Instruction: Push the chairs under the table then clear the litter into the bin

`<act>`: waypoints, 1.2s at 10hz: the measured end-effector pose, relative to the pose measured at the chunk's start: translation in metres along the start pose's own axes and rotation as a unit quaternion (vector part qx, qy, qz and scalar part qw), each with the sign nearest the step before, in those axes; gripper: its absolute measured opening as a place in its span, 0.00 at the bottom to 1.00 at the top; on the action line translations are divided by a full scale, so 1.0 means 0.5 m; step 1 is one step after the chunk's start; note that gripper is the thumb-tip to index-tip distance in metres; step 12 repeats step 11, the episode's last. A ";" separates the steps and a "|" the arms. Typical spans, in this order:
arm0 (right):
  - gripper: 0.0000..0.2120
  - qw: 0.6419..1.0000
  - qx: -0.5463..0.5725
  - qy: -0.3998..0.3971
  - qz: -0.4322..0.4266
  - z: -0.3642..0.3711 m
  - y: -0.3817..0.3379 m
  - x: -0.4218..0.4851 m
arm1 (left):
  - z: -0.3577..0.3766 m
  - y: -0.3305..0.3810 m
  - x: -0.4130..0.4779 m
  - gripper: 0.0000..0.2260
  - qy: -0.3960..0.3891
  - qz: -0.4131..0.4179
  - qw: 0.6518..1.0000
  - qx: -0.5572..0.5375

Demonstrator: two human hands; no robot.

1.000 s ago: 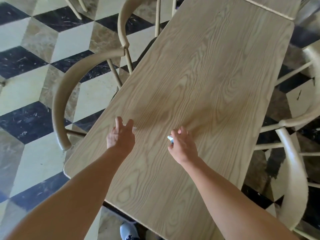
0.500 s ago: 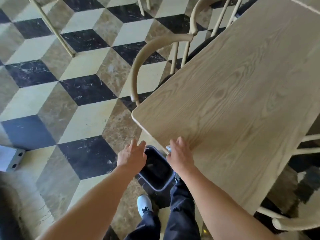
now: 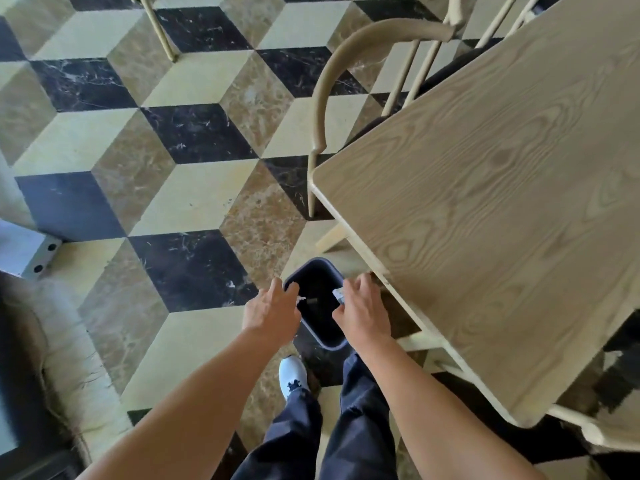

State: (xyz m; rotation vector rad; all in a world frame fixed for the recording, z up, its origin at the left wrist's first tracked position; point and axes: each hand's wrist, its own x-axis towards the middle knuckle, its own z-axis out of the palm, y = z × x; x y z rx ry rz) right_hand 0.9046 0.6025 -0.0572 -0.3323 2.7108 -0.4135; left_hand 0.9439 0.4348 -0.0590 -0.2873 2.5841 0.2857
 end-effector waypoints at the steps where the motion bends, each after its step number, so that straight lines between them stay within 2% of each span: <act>1: 0.14 1.000 -0.001 -0.013 0.003 0.055 0.016 0.023 | 0.051 0.011 0.045 0.15 -0.014 -0.003 1.000 -0.016; 3: 0.12 0.998 0.005 -0.059 0.009 0.184 0.069 0.088 | 0.183 0.029 0.147 0.13 -0.048 -0.042 0.998 -0.029; 5: 0.14 0.994 0.000 -0.104 0.024 0.301 0.130 0.144 | 0.302 0.035 0.242 0.13 -0.072 -0.074 0.992 -0.066; 7: 0.11 0.992 0.017 -0.125 0.029 0.369 0.167 0.196 | 0.375 0.025 0.303 0.17 -0.097 -0.069 0.988 -0.102; 8: 0.12 0.990 0.017 -0.136 0.023 0.378 0.171 0.203 | 0.390 0.017 0.307 0.17 -0.105 -0.078 0.986 -0.105; 10: 0.09 0.989 0.020 -0.136 0.045 0.325 0.168 0.176 | 0.345 -0.010 0.267 0.05 -0.117 -0.082 0.987 -0.073; 12: 0.08 0.990 0.028 -0.127 0.052 0.280 0.149 0.161 | 0.300 -0.003 0.248 0.03 -0.108 -0.077 0.988 -0.075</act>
